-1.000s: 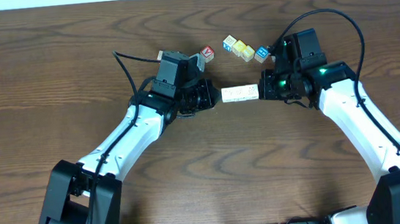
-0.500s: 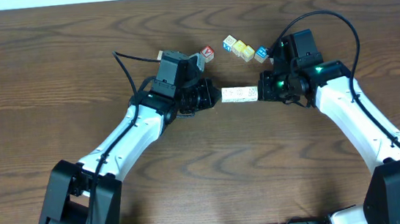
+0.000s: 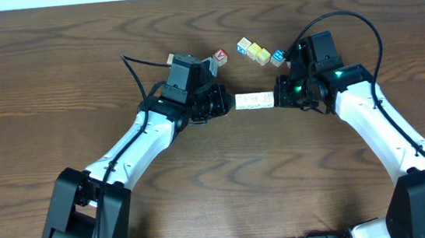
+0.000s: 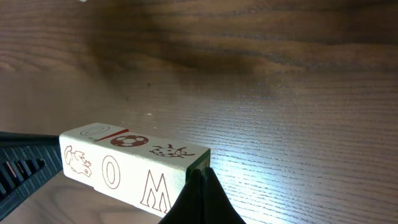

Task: Lift 3 blocks
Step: 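Lower the squeezed block row toward the table with both grippers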

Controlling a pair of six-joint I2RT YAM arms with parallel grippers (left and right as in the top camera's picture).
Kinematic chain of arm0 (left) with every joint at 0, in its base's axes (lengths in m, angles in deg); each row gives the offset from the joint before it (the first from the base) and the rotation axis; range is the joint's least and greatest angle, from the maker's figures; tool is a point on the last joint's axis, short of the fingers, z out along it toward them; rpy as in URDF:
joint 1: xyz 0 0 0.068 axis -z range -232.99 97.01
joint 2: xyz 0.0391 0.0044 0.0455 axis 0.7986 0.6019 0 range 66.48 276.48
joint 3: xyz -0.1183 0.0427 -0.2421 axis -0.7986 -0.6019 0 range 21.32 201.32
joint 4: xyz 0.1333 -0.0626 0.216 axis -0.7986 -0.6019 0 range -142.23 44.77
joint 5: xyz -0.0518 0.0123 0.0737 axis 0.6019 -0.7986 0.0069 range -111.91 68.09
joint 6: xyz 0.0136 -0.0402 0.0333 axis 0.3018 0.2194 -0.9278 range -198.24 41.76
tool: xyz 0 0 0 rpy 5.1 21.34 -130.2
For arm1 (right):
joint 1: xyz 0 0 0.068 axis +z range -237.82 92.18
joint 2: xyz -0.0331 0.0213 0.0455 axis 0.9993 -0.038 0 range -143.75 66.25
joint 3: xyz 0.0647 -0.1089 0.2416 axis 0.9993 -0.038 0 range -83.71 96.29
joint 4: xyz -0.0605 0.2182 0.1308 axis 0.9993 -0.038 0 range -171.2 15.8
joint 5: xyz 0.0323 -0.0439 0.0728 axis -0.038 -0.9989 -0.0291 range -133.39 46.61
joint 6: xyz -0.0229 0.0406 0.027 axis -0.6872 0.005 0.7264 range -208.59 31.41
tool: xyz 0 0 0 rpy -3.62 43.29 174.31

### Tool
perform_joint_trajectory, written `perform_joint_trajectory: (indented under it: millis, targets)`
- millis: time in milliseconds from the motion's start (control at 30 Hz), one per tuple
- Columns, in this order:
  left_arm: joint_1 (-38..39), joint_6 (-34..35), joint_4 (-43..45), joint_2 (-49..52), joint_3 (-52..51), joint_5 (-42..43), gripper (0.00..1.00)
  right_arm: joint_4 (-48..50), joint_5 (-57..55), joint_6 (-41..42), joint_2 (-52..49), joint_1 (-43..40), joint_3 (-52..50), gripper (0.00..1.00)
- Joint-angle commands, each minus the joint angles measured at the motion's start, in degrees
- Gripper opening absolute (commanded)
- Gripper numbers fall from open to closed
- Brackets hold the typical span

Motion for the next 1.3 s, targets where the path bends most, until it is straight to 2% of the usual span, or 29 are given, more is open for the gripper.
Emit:
perform_joint_trajectory:
  millis: [0,1267]
  targets:
    - [3.4,0.5,1.5,0.7,0.7,5.5,0.07,1.1,11.9,0.5,-1.6,3.9,0.6,0.01]
    - [3.4,0.5,1.9,4.6,0.7,4.6,0.07,2.0,11.9,0.3,-4.2,3.9,0.6,0.01]
